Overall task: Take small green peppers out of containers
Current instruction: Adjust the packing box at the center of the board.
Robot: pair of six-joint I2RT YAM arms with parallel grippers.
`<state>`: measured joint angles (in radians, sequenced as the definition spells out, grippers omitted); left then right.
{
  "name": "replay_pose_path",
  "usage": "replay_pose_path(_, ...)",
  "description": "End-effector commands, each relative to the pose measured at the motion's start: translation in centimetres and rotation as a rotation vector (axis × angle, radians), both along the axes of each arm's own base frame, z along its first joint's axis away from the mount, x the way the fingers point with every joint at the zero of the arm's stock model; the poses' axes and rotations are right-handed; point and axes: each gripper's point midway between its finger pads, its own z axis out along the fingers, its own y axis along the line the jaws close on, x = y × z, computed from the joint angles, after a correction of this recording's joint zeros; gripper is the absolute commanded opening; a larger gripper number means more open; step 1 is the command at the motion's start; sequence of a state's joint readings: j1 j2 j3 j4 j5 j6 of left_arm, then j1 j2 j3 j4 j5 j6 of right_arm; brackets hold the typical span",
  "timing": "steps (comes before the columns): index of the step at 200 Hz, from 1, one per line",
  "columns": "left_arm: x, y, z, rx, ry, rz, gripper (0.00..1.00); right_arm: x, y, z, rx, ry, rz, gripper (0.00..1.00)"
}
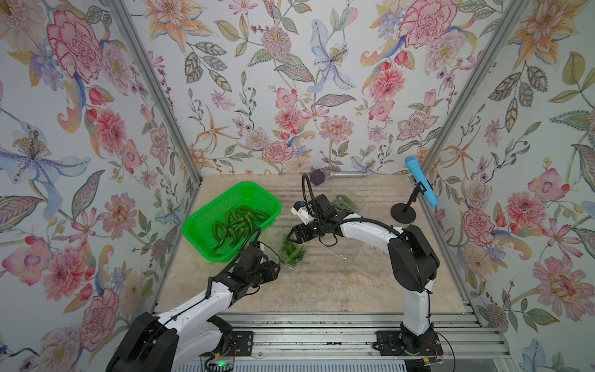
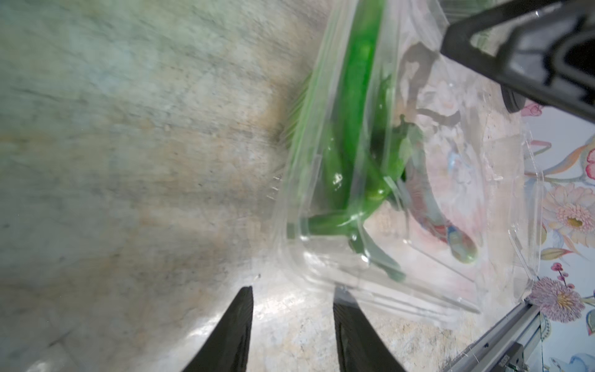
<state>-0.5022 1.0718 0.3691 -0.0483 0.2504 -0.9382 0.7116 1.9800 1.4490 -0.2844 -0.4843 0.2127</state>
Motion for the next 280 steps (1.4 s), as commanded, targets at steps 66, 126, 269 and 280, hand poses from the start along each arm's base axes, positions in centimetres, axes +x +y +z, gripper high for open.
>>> replay_pose_path(66, 1.6, 3.0, -1.0, 0.078, 0.039, 0.053, 0.44, -3.7, -1.3, -0.9, -0.051, 0.02, 0.015, 0.73)
replay_pose_path(126, 3.8, 3.3, -0.5, 0.085, 0.026, 0.052, 0.44, -4.8, -1.6, -0.9, -0.046, 0.025, 0.019, 0.73)
replay_pose_path(269, 8.1, 5.0, -0.8, 0.131, 0.046, 0.104, 0.42, -5.1, -2.5, 1.7, 0.031, -0.012, 0.021, 0.74)
replay_pose_path(280, 8.3, 5.0, -0.6, 0.128, 0.04, 0.106, 0.42, -4.6, -2.6, 2.3, 0.041, -0.029, 0.019, 0.75)
